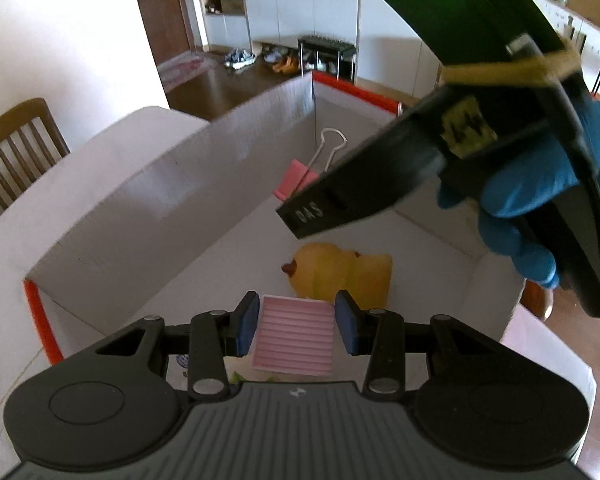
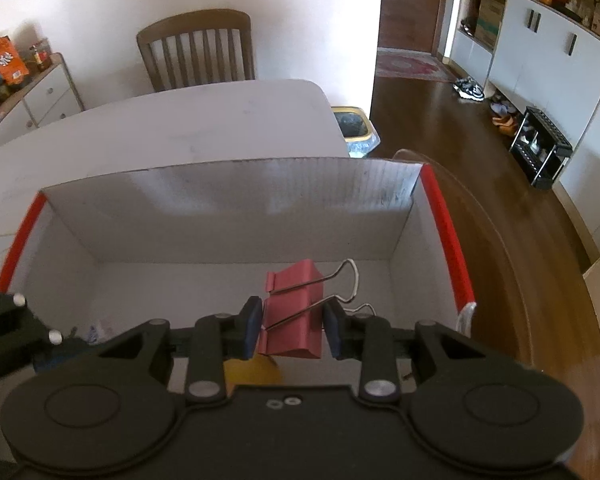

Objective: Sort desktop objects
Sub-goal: 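Lower the right tool and open it, dropping the binder clip, while the left tool releases the sponge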

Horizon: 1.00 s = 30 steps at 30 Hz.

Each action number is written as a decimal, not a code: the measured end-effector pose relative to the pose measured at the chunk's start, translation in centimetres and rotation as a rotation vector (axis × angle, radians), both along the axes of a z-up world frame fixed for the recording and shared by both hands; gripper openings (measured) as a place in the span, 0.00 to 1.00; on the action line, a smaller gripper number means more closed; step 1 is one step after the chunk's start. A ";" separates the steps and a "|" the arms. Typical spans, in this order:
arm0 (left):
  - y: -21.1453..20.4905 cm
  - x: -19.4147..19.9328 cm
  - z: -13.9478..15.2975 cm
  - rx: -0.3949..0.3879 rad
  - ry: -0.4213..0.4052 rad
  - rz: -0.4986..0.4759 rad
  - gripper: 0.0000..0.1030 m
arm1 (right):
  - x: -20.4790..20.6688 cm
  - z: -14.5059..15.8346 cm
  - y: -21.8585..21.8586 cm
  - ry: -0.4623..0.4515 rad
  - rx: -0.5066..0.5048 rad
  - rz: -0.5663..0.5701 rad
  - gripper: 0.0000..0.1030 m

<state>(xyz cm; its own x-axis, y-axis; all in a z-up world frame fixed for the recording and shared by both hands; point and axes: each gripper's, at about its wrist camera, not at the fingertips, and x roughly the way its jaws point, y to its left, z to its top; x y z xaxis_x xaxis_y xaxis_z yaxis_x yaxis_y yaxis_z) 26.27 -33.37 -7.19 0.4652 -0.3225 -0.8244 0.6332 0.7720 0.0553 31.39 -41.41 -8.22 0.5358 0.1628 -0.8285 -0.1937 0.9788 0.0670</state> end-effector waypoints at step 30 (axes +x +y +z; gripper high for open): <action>2.4 -0.7 1.6 -0.053 0.092 0.024 0.51 | 0.2 0.2 -0.3 0.083 0.014 0.028 0.47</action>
